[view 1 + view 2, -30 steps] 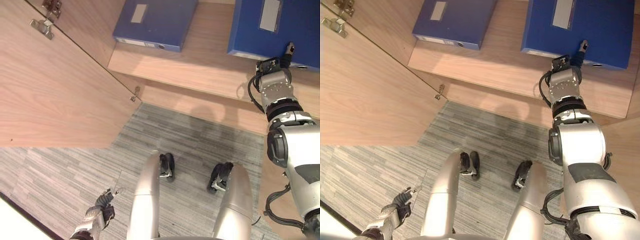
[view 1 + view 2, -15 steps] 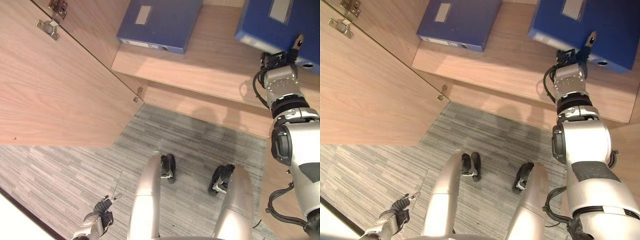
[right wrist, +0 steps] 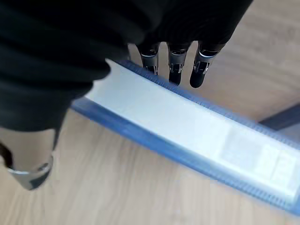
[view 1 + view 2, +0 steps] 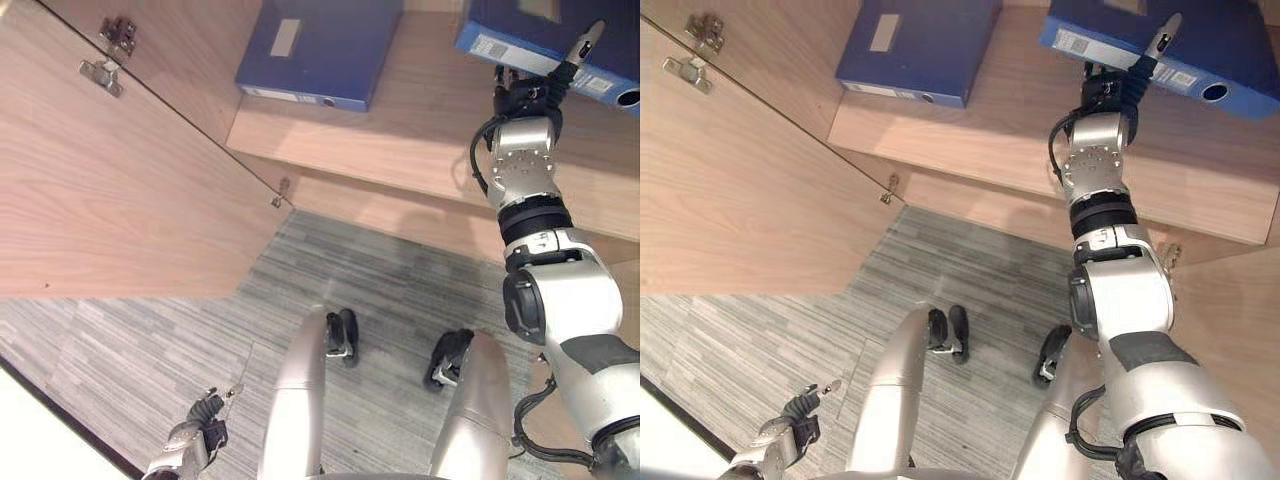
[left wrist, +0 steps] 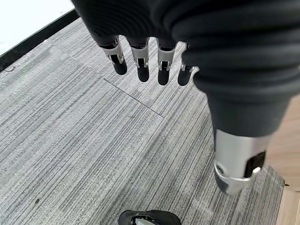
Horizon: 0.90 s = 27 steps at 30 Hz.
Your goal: Put the empty folder in the office cabinet
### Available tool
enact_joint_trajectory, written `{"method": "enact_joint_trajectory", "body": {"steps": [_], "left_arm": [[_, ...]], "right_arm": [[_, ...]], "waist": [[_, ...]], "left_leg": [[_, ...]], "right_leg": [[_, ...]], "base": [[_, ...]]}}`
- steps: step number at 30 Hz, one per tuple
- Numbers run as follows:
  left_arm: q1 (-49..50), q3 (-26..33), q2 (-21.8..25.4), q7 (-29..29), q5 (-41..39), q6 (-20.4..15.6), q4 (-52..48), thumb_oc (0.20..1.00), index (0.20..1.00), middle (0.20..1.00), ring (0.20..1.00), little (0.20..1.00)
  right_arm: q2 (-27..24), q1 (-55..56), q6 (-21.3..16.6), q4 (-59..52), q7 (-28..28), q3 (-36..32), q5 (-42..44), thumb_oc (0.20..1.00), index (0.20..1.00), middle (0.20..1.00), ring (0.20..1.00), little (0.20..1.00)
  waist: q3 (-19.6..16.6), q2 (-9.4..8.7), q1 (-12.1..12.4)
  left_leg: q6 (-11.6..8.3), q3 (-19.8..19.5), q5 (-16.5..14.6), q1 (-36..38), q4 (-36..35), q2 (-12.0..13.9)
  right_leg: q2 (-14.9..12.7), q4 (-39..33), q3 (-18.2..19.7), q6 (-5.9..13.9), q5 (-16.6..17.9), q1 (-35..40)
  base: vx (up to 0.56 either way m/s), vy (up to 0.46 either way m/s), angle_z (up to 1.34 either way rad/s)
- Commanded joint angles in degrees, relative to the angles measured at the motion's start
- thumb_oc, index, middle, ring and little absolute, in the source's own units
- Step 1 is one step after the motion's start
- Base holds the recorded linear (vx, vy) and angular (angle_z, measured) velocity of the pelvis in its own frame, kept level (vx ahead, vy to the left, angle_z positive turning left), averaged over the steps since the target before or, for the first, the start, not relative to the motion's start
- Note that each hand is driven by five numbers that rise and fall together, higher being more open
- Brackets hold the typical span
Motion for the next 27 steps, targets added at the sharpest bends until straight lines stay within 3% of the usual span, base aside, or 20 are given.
{"method": "enact_joint_trajectory", "body": {"steps": [1, 9, 18, 27], "left_arm": [[0.9, 1.3, 3.2, 0.6, -1.2, -0.6, 3.5, 1.0, 1.0, 1.0, 1.0, 1.0], [1.8, 3.1, 2.3, -0.8, -0.2, 0.2, 5.8, 1.0, 1.0, 1.0, 1.0, 1.0], [2.5, 5.1, 1.0, -1.1, 0.6, 0.6, 7.5, 1.0, 1.0, 1.0, 1.0, 1.0], [3.7, 5.8, -0.9, -0.9, 0.8, 1.3, 4.0, 1.0, 1.0, 1.0, 1.0, 1.0]], "right_arm": [[-1.2, -3.6, 0.1, -3.0, 2.7, 0.7, -3.7, 1.0, 1.0, 1.0, 1.0, 1.0], [0.2, 3.3, 8.4, -4.3, 5.7, 5.3, -8.5, 1.0, 1.0, 1.0, 1.0, 1.0], [0.3, 8.8, 9.4, -8.1, 6.6, 4.8, -9.1, 1.0, 1.0, 1.0, 1.0, 1.0], [4.9, 24.4, 12.2, -21.1, 6.5, 6.9, -11.5, 1.0, 1.0, 1.0, 1.0, 1.0]], "waist": [[1.0, -1.9, -0.2], [1.4, -3.48, -2.1], [1.2, -4.23, -3.3], [2.2, -4.62, -5.3]], "left_leg": [[-6.96, -0.8, -0.8, 3.9, -4.6, 2.7], [-7.77, -0.2, 1.8, 8.4, -10.7, 3.0], [-8.33, 0.3, 3.9, 10.7, -15.2, 3.0], [-8.45, 0.8, 6.0, 10.9, -18.5, 3.3]], "right_leg": [[-3.7, -5.9, -1.9, 9.96, -3.3, 6.5], [-2.4, -11.0, -1.4, 9.38, -0.8, 9.6], [-1.6, -14.5, -1.5, 9.41, 1.3, 11.1], [-0.6, -16.7, -1.0, 9.0, 3.7, 10.4]], "base": [[0.0, 0.0, 0.0], [-0.01, 0.005, -0.03], [-0.01, 0.003, -0.07], [-0.03, -0.005, -0.09]]}}
